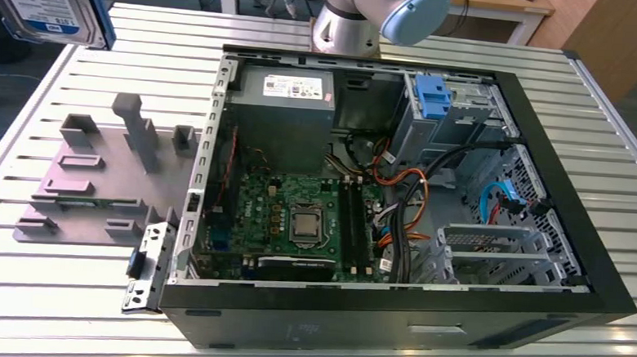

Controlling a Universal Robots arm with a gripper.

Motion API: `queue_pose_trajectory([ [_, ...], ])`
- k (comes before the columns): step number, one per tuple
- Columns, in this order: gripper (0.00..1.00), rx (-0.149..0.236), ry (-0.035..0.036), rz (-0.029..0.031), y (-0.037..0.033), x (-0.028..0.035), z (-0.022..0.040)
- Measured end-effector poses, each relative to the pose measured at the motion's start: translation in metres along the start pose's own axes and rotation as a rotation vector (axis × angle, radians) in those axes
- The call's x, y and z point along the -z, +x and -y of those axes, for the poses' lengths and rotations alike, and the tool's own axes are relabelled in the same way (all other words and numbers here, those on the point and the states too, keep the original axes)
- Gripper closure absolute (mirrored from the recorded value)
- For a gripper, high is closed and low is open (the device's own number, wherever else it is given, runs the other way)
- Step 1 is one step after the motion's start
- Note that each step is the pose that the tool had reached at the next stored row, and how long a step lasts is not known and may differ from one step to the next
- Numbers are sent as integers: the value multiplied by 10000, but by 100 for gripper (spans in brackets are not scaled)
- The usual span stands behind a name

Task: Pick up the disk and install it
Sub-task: 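Insert the disk into the insertion slot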

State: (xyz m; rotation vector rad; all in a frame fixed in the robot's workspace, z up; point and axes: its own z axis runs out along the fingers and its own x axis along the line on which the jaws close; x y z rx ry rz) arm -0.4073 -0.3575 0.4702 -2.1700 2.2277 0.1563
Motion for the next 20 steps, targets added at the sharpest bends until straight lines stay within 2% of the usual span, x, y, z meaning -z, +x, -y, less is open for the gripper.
queue_pose_trajectory([
  [12, 63, 0, 1, 0, -7, 79, -4],
  [20, 63, 1, -1, -1, -8, 82, 10],
])
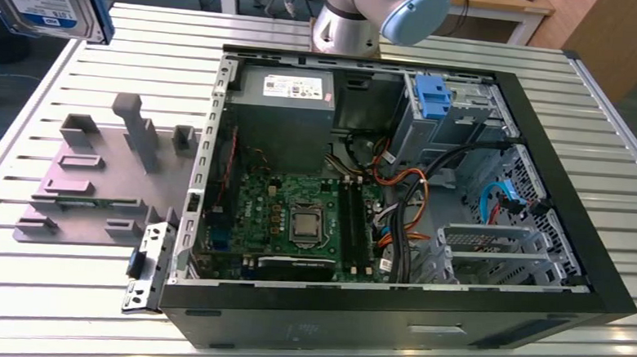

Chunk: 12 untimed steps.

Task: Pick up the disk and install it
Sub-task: 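Insert the disk into the insertion slot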

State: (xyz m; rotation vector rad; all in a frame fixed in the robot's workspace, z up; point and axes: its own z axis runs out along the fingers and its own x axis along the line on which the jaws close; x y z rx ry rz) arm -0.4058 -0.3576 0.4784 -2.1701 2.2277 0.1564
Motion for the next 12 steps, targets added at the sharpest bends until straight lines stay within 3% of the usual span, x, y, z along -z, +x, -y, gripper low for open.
queue_pose_trajectory([
  [12, 63, -1, 1, 1, -3, 4, 86],
])
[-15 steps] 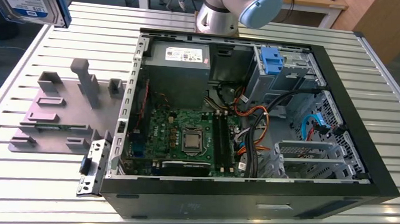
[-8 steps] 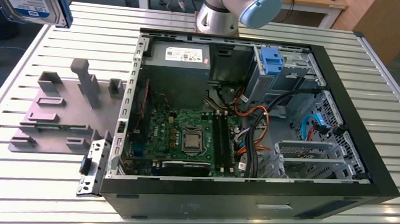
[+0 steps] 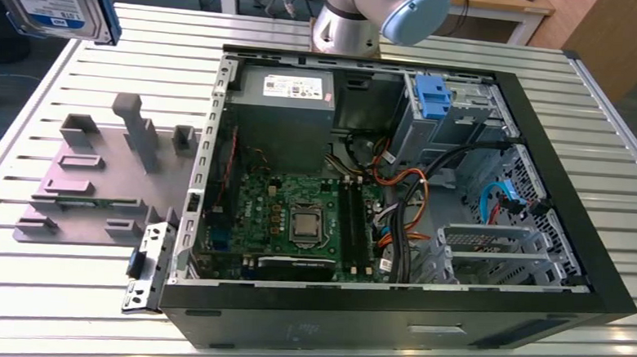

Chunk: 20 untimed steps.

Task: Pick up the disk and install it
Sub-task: 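Insert the disk into the insertion slot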

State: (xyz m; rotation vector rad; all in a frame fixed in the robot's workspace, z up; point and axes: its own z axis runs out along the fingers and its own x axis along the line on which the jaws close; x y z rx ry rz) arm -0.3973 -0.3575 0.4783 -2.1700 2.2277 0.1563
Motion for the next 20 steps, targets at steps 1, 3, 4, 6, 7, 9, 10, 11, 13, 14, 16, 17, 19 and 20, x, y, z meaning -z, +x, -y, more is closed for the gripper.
queue_pose_trajectory([
  [1, 63, 0, -1, 0, 0, 1, 8],
  [3, 63, 0, 0, 0, 0, 1, 24],
  [4, 63, 0, 0, 0, -1, 2, 32],
  [6, 63, 0, 0, 0, -1, 2, 50],
  [7, 63, 0, 1, 1, -1, 2, 58],
  [9, 63, 0, 0, -1, -2, 4, 78],
  [10, 63, 0, -1, 0, -2, 5, 86],
  [11, 63, 0, 0, 0, -3, 5, 95],
  [13, 63, 0, 0, 0, -3, 6, 115],
  [14, 63, 0, 1, 0, -3, 6, 124],
  [16, 63, 0, -1, 0, -4, 7, 142],
  [17, 63, 0, 0, 0, -4, 8, 151],
  [19, 63, 0, 0, 0, -5, 8, 170],
  [20, 63, 0, 0, 0, -5, 9, 178],
])
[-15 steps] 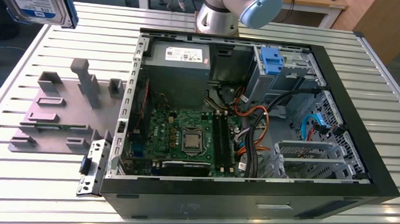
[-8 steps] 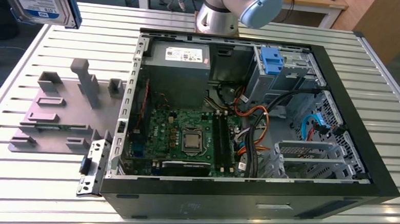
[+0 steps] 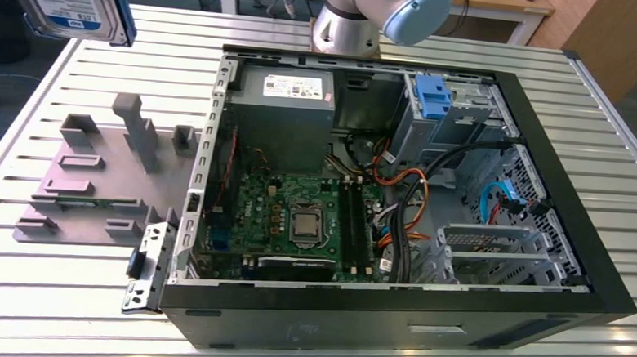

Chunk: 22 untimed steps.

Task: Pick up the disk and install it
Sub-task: 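Insert the disk into the insertion slot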

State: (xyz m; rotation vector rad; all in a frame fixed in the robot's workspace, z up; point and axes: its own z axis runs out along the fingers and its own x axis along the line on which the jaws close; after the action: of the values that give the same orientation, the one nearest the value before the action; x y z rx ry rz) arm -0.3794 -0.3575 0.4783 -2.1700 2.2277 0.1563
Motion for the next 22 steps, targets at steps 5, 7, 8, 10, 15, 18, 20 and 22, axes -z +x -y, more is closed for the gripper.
queue_pose_trajectory([
  [5, 63, 0, 0, 0, -1, 2, 43],
  [7, 63, 0, 1, 0, -2, 3, 59],
  [8, 63, 0, 0, 0, -2, 3, 67],
  [10, 63, 0, 0, 0, -2, 4, 84],
  [15, 63, 0, 1, 0, -4, 6, 128],
  [18, 63, 0, 0, 0, -5, 8, 155],
  [20, 63, 0, 0, 0, -5, 8, 171],
  [22, 63, 0, 0, 0, -5, 9, 189],
])
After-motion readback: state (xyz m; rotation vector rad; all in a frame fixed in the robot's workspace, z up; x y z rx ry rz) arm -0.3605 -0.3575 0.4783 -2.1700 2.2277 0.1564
